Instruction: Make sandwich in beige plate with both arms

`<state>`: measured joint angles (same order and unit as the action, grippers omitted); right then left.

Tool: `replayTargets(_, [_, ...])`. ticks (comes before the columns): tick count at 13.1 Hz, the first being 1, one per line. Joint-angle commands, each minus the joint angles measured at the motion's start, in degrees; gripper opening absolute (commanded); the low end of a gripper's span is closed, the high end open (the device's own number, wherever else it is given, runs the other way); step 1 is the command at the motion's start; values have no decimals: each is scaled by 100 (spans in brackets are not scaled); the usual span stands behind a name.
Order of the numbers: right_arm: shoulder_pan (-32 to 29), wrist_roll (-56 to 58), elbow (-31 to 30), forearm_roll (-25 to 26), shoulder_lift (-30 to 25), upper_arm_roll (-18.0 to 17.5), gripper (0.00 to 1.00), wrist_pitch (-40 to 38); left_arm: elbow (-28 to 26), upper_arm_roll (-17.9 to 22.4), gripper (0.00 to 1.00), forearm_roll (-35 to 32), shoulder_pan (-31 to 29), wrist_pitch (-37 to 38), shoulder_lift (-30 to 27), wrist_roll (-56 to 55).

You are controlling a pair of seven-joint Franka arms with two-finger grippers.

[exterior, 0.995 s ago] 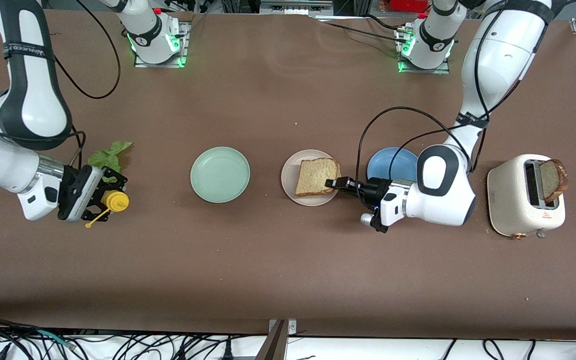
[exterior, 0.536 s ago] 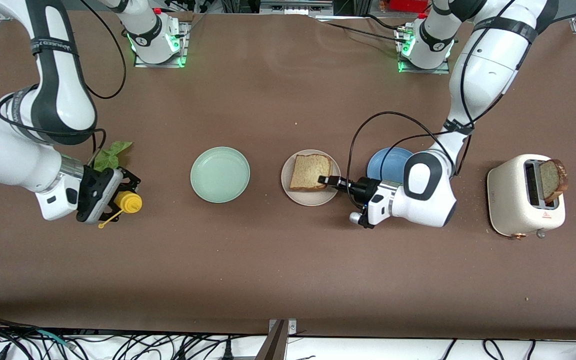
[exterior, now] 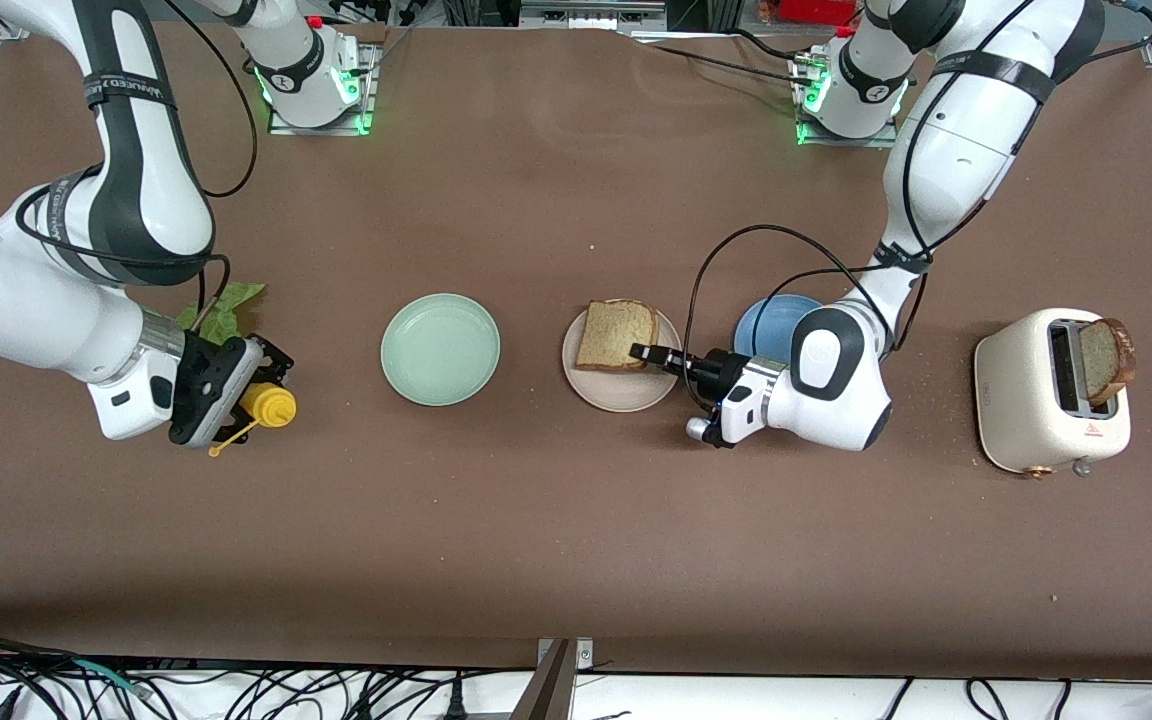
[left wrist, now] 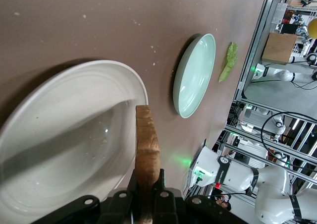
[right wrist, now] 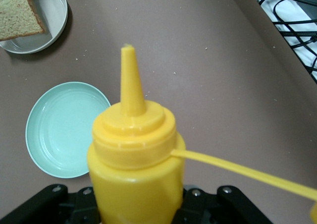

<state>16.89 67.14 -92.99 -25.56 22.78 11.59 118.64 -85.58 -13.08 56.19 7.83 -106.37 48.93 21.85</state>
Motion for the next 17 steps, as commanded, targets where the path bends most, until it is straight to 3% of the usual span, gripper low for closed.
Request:
replayTargets(1, [87,-157,62,139,-2,28,22,54,-29,25,100,182,-54,29,38,92])
replayTargets(9, [472,-1219,70,710,-11,45,22,54,6,174,100,147,-80,-24,-24,56])
replayTargets(15, [911,-2282,140,1491,-28,19,22,37,137,613,100,130,-106,-16,-146,39])
replayTargets(17, [1175,-2869,184,2051,-28,19,21,19,226,832,100,86,-142,-7,-216,39])
